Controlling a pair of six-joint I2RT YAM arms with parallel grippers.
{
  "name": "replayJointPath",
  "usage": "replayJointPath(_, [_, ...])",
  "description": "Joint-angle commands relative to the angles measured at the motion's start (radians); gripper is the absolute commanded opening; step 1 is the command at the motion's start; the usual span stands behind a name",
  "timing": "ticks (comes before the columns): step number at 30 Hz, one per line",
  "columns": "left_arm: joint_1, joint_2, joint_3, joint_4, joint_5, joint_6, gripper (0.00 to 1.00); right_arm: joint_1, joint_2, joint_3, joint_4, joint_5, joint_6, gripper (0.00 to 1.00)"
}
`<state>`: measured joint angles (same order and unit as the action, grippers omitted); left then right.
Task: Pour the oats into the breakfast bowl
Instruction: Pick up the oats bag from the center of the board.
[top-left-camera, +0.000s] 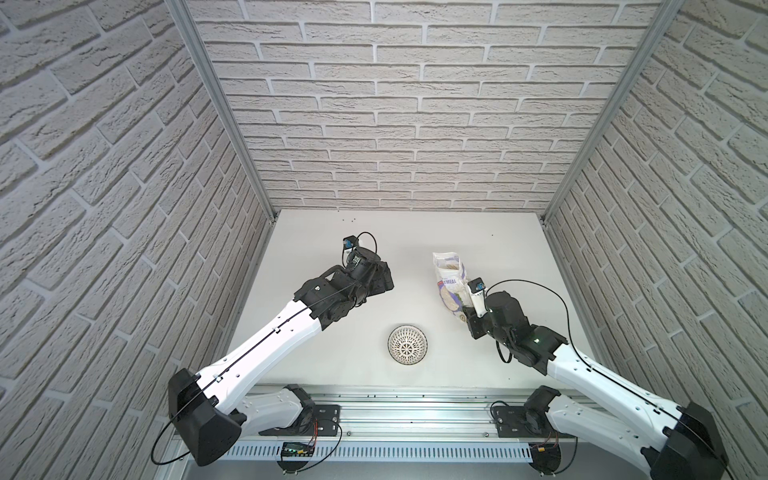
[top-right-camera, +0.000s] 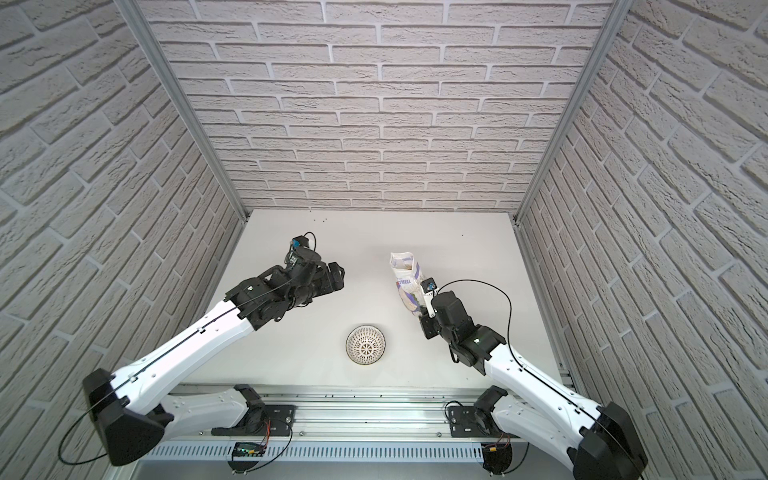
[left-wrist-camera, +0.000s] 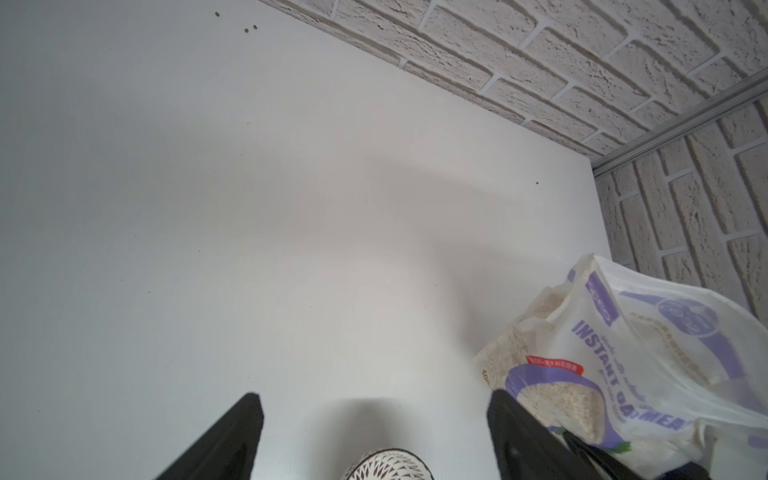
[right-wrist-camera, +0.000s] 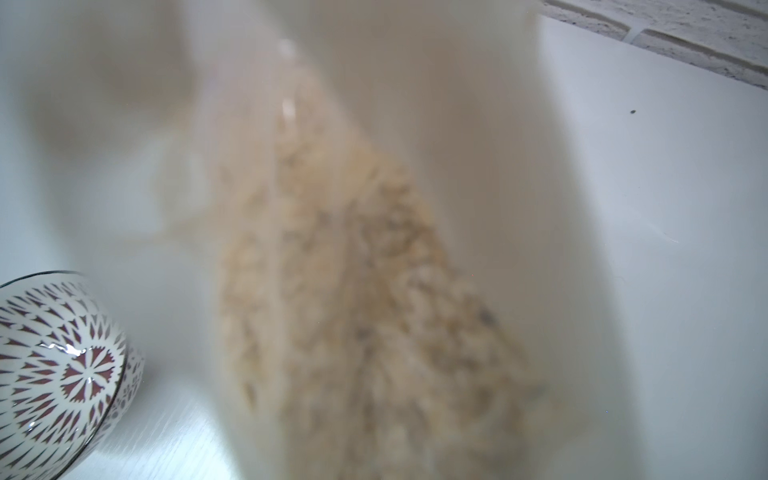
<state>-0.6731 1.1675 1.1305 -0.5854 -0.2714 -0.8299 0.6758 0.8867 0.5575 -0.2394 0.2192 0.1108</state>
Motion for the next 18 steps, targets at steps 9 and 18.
replayJointPath(9, [-0.006,-0.141,-0.151,0.058,-0.027,-0.103,0.84,0.079,-0.178,0.239,-0.211,0.084,-0.048,0.03])
replayJointPath(18, [-0.014,-0.267,-0.261,0.113,0.025,-0.114,0.77,0.144,-0.16,0.392,-0.534,0.137,-0.18,0.04])
